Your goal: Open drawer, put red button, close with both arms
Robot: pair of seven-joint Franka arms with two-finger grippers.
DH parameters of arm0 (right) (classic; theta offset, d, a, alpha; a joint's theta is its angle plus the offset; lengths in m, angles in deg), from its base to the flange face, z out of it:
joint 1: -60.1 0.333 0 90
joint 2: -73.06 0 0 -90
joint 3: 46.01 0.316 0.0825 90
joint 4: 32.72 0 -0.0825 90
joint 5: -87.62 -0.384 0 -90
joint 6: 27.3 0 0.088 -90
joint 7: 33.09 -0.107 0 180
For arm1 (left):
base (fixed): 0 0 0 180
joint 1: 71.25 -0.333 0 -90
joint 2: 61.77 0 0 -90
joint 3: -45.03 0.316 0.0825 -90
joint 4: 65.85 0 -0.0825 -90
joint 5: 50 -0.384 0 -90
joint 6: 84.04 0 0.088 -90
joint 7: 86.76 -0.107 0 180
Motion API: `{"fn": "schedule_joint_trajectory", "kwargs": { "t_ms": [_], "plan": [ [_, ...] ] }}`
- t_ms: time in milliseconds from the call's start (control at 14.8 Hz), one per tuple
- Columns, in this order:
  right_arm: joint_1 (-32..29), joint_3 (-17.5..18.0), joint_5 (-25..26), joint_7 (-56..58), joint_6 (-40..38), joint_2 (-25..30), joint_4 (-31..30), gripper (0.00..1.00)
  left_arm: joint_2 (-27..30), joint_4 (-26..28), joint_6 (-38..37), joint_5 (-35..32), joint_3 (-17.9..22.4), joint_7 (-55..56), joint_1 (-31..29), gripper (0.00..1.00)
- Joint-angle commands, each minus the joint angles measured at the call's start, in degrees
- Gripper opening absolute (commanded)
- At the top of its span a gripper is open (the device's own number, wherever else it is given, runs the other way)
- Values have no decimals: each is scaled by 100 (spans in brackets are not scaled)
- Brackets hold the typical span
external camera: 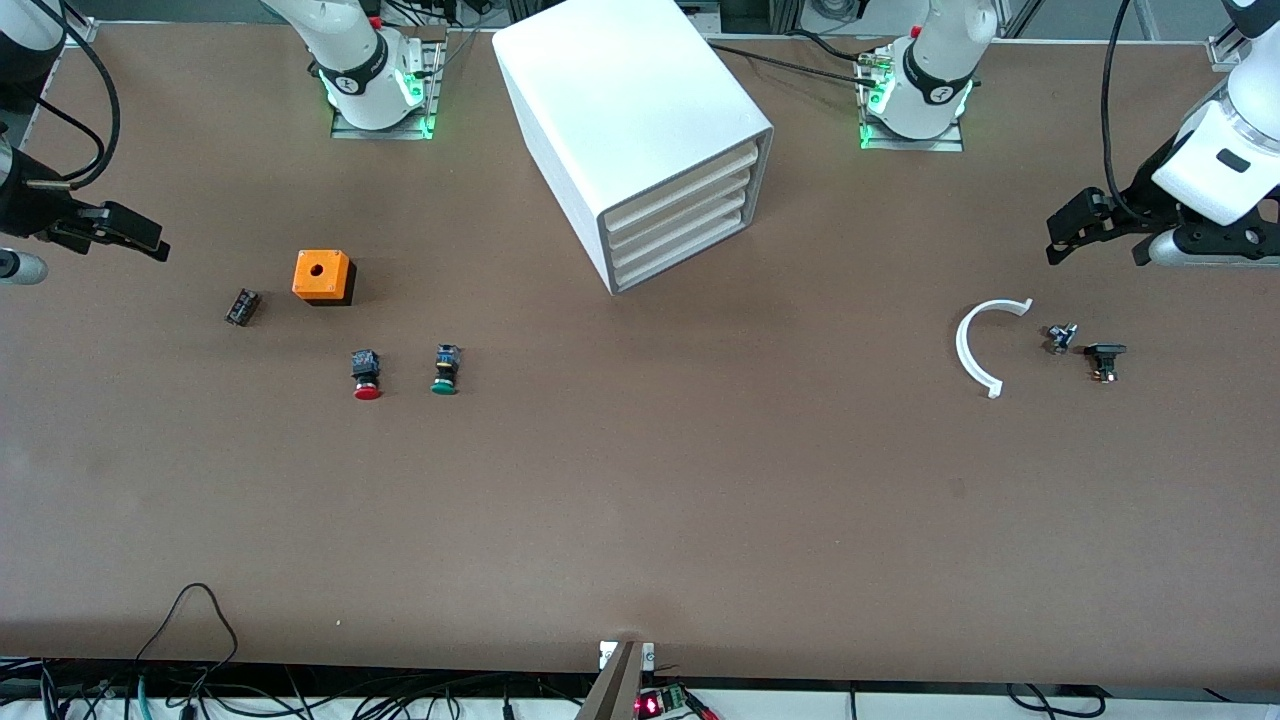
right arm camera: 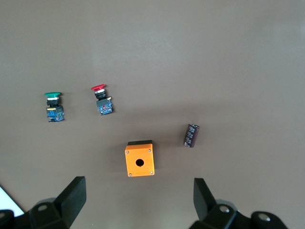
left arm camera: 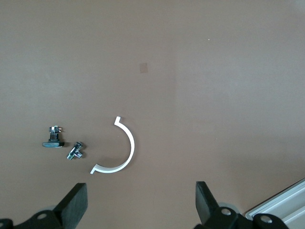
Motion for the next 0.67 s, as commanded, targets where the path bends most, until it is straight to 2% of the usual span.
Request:
{"fn": "schedule_joint_trajectory", "kwargs": {
  "t_ms": [0, 606],
  "plan": [
    [86, 22, 5, -20, -123, -370, 324, 100, -1575, -239, 230, 516, -845, -134, 121, 100],
    [87, 66, -21, 190, -168, -340, 337, 100, -1415, -249, 242, 440, -810, -222, 96, 100]
  ]
}}
